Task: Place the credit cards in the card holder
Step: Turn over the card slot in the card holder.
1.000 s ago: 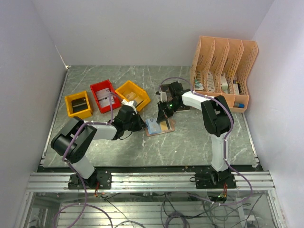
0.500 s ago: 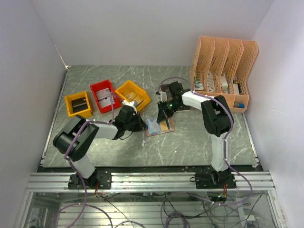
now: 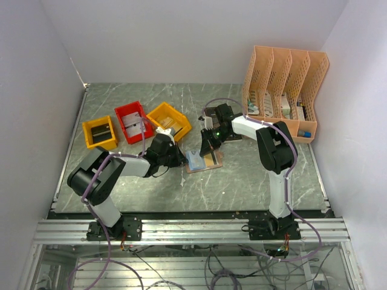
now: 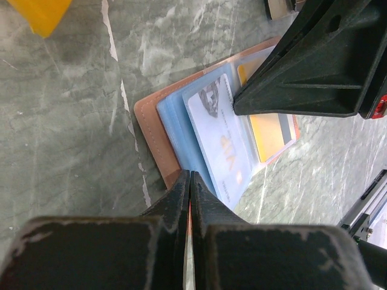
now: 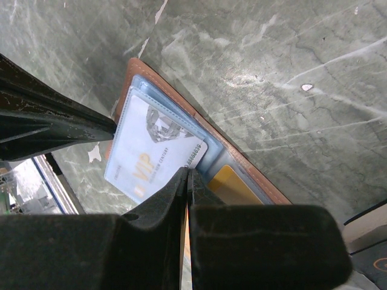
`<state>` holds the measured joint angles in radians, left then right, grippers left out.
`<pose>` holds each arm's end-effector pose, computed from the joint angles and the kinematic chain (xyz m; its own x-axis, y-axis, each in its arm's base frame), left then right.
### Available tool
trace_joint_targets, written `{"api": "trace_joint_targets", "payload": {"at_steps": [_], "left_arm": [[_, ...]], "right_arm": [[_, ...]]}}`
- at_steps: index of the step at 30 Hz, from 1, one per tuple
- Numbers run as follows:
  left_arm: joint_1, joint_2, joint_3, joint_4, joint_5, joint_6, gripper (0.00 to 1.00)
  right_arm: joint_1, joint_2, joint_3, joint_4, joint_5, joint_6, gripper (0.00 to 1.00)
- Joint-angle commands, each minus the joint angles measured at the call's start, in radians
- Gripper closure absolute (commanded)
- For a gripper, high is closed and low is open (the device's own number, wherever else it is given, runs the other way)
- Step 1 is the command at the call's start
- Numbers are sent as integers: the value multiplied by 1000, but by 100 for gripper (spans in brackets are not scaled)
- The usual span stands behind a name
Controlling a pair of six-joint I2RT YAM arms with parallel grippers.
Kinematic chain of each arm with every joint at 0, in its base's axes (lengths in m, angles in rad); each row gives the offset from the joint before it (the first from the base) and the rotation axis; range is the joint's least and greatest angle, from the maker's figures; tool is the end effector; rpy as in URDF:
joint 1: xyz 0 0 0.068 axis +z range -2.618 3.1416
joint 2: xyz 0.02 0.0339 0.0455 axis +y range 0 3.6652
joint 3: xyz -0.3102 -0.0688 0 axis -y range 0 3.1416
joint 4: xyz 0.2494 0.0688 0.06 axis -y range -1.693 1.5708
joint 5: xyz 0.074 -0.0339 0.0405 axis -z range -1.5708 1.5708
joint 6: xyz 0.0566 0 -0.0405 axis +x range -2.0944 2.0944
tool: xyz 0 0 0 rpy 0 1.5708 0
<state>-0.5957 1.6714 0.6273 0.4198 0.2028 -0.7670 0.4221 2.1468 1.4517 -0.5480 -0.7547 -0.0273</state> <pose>0.2696 -0.1965 0.1610 -0.8236 -0.2629 -0.5025 0.1573 0.7454 -0.6478 0.4001 0.2222 0.1509 -0.8497 -0.4034 -0.3394 -0.5230 0.5634 0.6396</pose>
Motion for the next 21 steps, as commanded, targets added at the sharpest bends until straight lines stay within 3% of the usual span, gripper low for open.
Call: {"api": "trace_joint_targets", "payload": {"at_steps": [1, 7, 14, 21], "left_arm": [[-4, -53, 19, -31, -49, 20, 93], [-3, -81, 6, -8, -31, 11, 93], [-5, -32, 0, 85, 28, -40, 71], [-6, -2, 15, 95, 39, -47, 67]], "right_arm": [[2, 33, 12, -12, 20, -17, 96], [3, 35, 13, -13, 17, -17, 96], [1, 36, 13, -13, 17, -17, 96], [1, 41, 15, -15, 14, -17, 96]]}}
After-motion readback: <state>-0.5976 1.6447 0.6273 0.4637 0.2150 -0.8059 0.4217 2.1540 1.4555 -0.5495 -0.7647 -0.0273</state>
